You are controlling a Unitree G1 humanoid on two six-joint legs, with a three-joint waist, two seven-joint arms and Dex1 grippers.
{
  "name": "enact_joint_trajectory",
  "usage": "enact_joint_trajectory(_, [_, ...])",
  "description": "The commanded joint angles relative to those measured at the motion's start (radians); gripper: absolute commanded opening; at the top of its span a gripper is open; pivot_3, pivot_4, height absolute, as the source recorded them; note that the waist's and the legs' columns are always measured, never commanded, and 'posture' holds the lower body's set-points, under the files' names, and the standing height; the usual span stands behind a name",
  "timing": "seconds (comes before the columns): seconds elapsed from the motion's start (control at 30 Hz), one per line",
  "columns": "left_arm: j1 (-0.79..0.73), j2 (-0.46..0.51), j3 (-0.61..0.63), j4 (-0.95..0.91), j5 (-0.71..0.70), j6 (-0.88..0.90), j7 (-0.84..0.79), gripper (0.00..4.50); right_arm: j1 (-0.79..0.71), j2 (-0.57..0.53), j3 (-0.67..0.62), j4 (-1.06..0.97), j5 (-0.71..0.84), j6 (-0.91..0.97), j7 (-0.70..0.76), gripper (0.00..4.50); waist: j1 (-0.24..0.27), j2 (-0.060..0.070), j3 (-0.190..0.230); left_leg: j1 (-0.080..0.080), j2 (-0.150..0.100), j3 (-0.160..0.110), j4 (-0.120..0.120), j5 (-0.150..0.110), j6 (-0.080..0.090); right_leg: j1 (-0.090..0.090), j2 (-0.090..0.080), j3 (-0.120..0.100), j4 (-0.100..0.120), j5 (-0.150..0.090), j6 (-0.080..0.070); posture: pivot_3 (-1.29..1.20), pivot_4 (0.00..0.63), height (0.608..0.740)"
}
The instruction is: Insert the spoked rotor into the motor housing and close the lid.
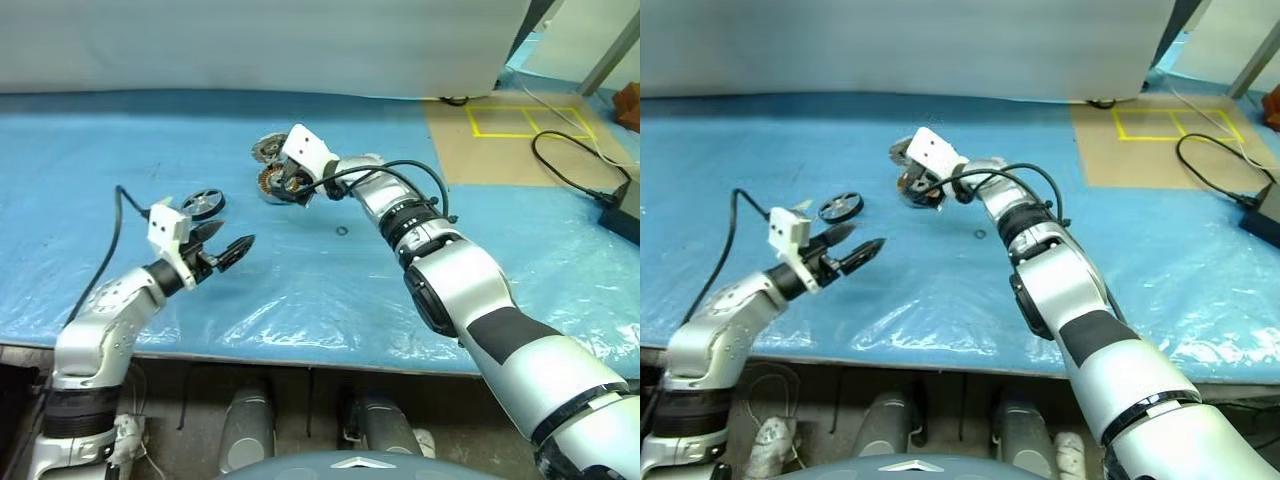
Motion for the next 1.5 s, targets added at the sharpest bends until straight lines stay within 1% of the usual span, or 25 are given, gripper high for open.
enact_joint_trajectory(0.03, [0.031,-0.008,0.027,-0.076,-0.019,-0.022,0.01,4.5,-0.064,0.015,-0.003,0.008,-0.034,0.0,0.004,4.49,0.002,0.0,0.0,0.0,0.0,0.0,0.0,0.0,0.0,0.0,0.0,0.0,0.001,0.0,0.0,0.0,0.15,0.74])
enact_joint_trajectory(0.13, [0.059,-0.041,0.012,-0.107,-0.017,-0.029,0.035,4.5,-0.081,0.028,0.008,0.021,-0.074,0.009,-0.007,4.49,0.001,0.001,0.0,0.002,0.001,0.0,0.0,-0.001,0.001,0.001,0.0,0.0,0.001,0.0,0.0,0.0,0.15,0.74])
enact_joint_trajectory(0.3, [0.09,-0.109,-0.04,-0.16,-0.002,-0.034,0.078,4.5,-0.082,0.052,0.025,0.033,-0.134,0.039,-0.022,4.49,0.001,0.001,0.001,0.006,0.001,0.0,0.0,-0.003,-0.002,0.004,0.0,0.0,0.002,0.0,0.0,0.0,0.15,0.74])
enact_joint_trajectory(0.43, [0.107,-0.132,-0.059,-0.185,0.005,-0.036,0.098,4.5,-0.069,0.059,0.008,0.041,-0.15,0.073,-0.049,4.49,0.0,0.001,0.001,0.005,0.001,0.0,0.0,-0.002,-0.004,0.004,0.0,0.001,0.002,0.0,0.0,0.0,0.15,0.74])
enact_joint_trajectory(0.57, [0.121,-0.145,-0.073,-0.201,0.012,-0.036,0.115,4.5,-0.049,0.059,-0.017,0.045,-0.152,0.104,-0.106,4.49,0.0,0.001,0.001,0.005,0.001,0.0,0.0,-0.002,-0.004,0.004,0.0,0.001,0.002,0.0,0.0,0.0,0.15,0.74])
enact_joint_trajectory(0.87, [0.164,-0.167,-0.103,-0.265,0.006,-0.02,0.156,4.5,0.003,0.07,-0.048,0.047,-0.16,0.157,-0.104,4.49,0.0,0.001,0.001,0.005,0.001,0.0,0.0,-0.002,-0.004,0.004,0.0,0.001,0.002,0.0,0.0,0.0,0.15,0.74])
enact_joint_trajectory(1.23, [0.205,-0.175,-0.115,-0.331,-0.013,0.004,0.206,4.5,0.028,0.098,-0.048,0.047,-0.19,0.153,-0.124,4.49,-0.001,0.001,0.001,0.006,0.001,0.001,0.0,-0.002,-0.004,0.004,0.0,0.001,0.002,0.0,0.0,0.0,0.15,0.74])
enact_joint_trajectory(1.5, [0.206,-0.19,-0.132,-0.345,-0.012,0.012,0.236,4.5,0.021,0.115,-0.041,0.046,-0.217,0.125,-0.152,4.49,-0.001,0.001,0.001,0.007,0.001,0.001,0.0,-0.002,-0.005,0.005,0.0,0.001,0.003,0.0,0.0,0.0,0.15,0.74])
